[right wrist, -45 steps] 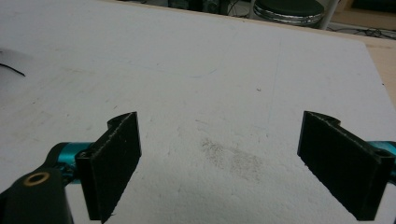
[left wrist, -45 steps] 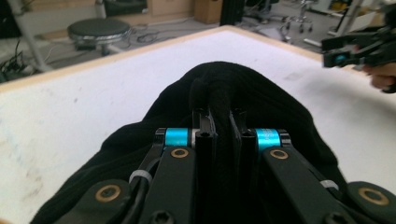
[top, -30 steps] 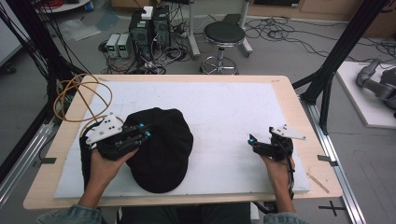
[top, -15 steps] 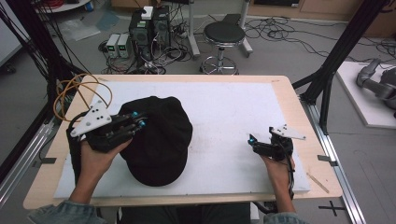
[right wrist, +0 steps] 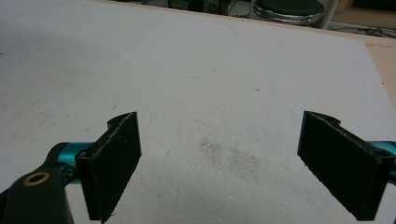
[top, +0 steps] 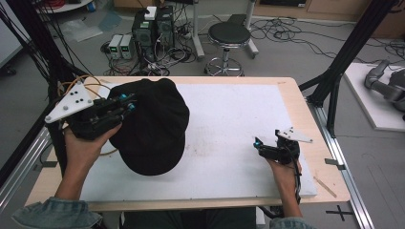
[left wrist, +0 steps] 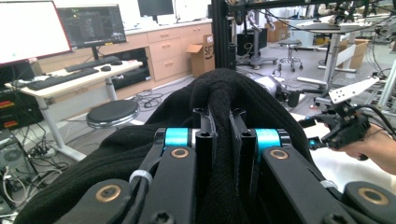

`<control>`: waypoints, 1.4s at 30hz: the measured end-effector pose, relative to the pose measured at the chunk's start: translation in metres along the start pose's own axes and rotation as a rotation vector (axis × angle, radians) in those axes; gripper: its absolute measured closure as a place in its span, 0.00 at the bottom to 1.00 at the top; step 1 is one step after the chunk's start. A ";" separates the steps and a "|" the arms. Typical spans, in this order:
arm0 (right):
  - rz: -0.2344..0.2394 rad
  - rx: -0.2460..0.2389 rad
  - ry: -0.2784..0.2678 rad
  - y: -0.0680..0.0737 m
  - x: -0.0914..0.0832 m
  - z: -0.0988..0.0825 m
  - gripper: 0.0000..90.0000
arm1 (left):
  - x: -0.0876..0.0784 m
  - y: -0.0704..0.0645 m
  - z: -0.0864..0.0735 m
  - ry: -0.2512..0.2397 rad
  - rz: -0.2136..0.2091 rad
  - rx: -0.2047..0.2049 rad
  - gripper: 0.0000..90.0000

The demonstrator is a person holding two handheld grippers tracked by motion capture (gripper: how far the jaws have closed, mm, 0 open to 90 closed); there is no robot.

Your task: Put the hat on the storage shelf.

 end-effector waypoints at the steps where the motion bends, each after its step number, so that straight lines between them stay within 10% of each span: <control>1: -0.001 0.001 0.000 0.000 0.000 0.000 0.15 | 0.000 0.002 0.005 -0.004 0.008 0.001 0.92; 19: 0.000 0.007 0.003 0.000 0.001 0.000 0.15 | -0.026 0.028 0.055 -0.069 0.129 0.036 0.92; 42: 0.000 0.001 0.005 0.000 0.002 0.000 0.15 | -0.052 0.074 0.056 -0.038 0.368 0.034 0.92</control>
Point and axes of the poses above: each handheld gripper's, and its own axes: x roughly forward along the jaws, z roughly out of its top, y roughly to its left, the point moved 2 cm from there along x, roughly forward along the jaws, and after that the axes turned 4 degrees about -y, right-handed, at the moved point
